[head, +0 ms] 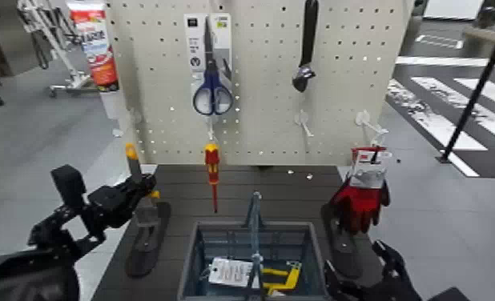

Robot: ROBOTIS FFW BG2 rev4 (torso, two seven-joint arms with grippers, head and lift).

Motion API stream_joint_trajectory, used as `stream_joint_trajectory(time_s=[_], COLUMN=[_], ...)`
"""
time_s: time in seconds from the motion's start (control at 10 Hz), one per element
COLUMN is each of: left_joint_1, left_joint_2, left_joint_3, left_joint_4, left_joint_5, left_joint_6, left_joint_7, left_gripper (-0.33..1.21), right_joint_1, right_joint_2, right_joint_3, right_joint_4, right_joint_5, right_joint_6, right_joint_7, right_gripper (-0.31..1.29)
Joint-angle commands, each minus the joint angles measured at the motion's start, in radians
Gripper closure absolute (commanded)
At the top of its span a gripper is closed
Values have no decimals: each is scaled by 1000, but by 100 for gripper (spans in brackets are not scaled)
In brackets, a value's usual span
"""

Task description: Put the yellow paint brush into the crate.

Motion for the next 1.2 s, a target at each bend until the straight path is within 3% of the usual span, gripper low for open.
stream_joint_trajectory(time_s=[0.1, 0.8, 0.9, 1.2], left_joint_1=[-1, 7, 28, 174], left_joint_2=[1, -8, -13, -33], left_joint_3=[0, -2, 8, 72], left_joint_4=[-3, -35, -98, -429], left_joint_5=[-3, 6, 14, 15], left_joint_6=[3, 0, 15, 156], left_joint_7=[0, -5, -14, -14], left_gripper=[117, 117, 117, 117], right_joint_1=[0, 6, 2, 14], right_joint_2=[0, 0, 0, -2], right_joint_3=[0, -6, -17, -17], right_joint_4=[0, 0, -2, -11], right_joint_5=[0, -6, 1, -3], right_joint_6=[0, -8, -5, -5], right_joint_7=[0, 0, 26, 12], right_gripper=[14, 15, 15, 15])
